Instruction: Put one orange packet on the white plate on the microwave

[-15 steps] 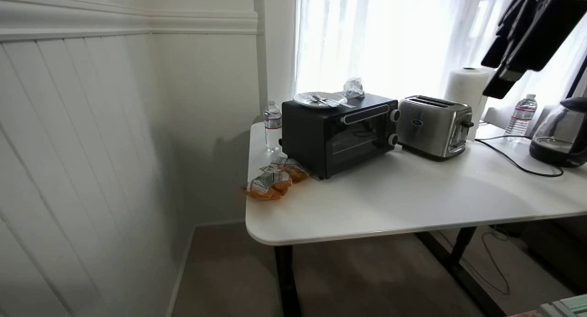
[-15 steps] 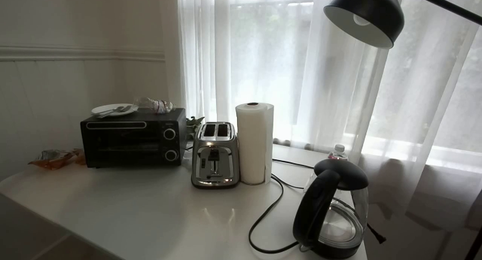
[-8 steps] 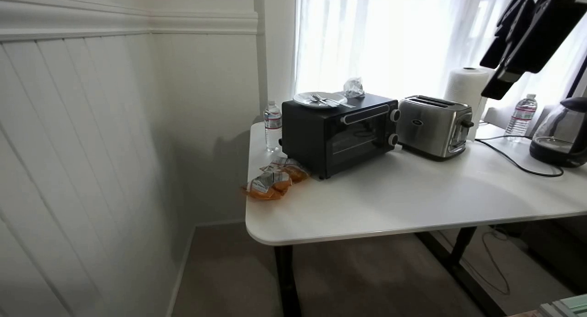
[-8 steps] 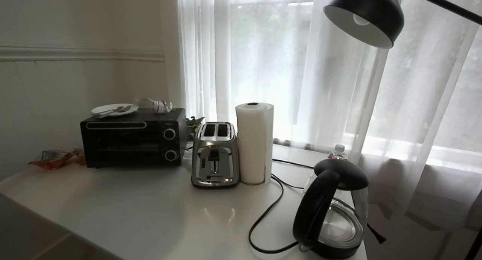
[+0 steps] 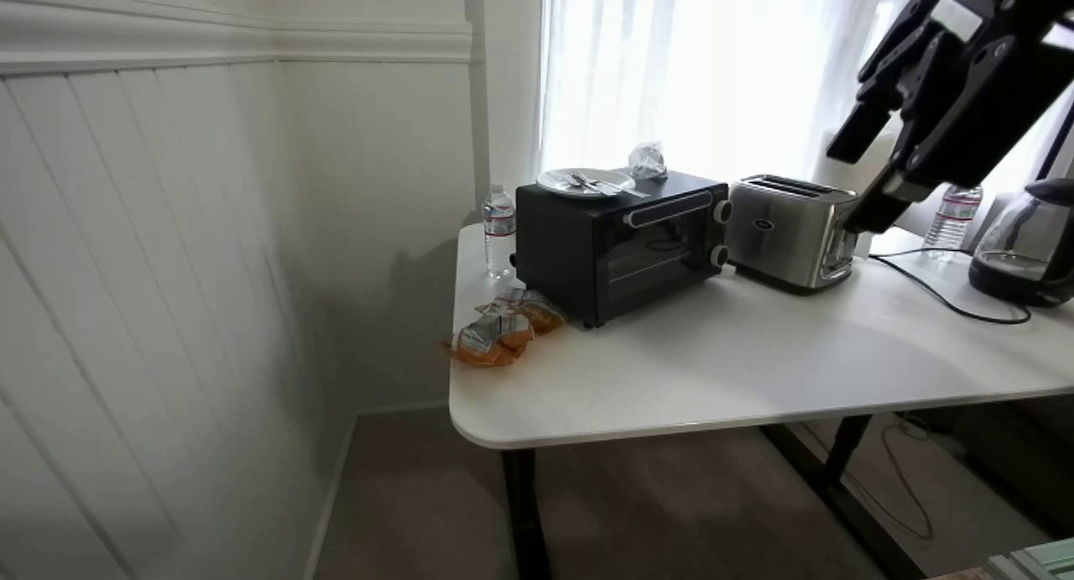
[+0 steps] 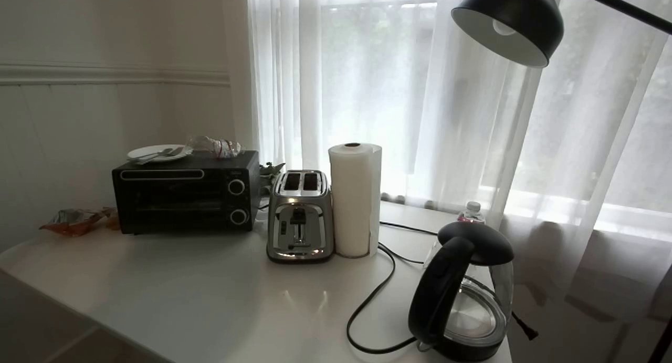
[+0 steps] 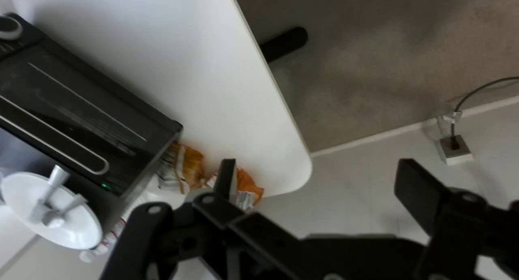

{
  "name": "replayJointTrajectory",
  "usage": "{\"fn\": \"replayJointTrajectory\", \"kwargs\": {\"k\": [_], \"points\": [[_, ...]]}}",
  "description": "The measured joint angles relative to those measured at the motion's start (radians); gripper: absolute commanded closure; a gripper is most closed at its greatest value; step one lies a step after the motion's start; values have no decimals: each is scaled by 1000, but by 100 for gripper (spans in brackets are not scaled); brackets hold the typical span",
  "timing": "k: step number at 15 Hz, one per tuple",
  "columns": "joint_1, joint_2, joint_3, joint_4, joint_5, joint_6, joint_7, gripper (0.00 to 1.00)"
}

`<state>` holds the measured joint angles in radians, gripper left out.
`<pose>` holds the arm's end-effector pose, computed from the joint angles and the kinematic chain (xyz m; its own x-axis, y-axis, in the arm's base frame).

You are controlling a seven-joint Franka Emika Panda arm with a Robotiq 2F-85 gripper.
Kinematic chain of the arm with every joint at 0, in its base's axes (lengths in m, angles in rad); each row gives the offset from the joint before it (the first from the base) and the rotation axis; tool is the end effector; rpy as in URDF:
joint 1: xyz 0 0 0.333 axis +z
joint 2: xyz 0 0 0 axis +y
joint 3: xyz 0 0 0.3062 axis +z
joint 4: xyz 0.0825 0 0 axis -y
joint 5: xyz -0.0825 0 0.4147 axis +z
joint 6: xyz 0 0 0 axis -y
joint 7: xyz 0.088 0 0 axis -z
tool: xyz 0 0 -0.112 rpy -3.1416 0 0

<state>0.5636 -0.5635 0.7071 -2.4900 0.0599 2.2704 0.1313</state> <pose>0.1350 0.4413 0.4335 0.4355 0.8614 0.2615 0.8260 -0.4978 0.2644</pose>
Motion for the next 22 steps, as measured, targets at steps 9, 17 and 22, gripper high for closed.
{"fn": "replayJointTrajectory", "kwargs": {"k": [9,17,22], "points": [[-88,338,138,-17,-253,452,-52,0],[-308,572,179,89,-808,525,100,0],[-245,703,155,192,-1200,494,376,0]]}}
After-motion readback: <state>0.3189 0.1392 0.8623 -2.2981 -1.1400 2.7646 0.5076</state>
